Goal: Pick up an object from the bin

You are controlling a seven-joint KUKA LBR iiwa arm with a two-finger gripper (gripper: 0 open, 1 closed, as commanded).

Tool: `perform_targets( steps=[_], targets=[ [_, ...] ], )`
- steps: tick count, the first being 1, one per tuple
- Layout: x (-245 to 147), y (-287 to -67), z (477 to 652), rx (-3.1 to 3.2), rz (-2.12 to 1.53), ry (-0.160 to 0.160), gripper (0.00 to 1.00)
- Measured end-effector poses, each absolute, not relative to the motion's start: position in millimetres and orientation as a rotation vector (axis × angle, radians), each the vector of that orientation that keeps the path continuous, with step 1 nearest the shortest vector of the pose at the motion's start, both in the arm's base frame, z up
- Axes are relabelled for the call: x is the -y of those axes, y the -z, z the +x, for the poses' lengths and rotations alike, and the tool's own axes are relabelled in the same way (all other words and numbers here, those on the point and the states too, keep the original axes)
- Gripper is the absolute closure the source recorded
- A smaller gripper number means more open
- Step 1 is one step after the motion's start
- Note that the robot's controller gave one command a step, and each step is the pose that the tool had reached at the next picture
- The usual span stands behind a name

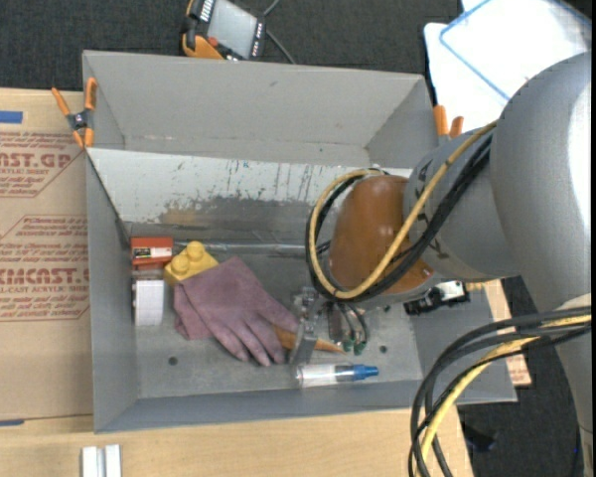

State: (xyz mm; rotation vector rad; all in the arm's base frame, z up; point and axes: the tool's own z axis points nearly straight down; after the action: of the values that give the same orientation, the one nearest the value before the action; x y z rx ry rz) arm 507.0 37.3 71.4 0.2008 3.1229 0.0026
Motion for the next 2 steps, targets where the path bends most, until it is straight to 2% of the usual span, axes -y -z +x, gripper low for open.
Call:
perform_targets(
  steps=[1, 2],
  targets=[
    [-37.3, -71.4, 507.1, -3.123, 0.201, -0.002, 1.00],
    [-38.9, -70.0, 511.4, -3.125, 0.160, -0.003, 0.00]
  ],
)
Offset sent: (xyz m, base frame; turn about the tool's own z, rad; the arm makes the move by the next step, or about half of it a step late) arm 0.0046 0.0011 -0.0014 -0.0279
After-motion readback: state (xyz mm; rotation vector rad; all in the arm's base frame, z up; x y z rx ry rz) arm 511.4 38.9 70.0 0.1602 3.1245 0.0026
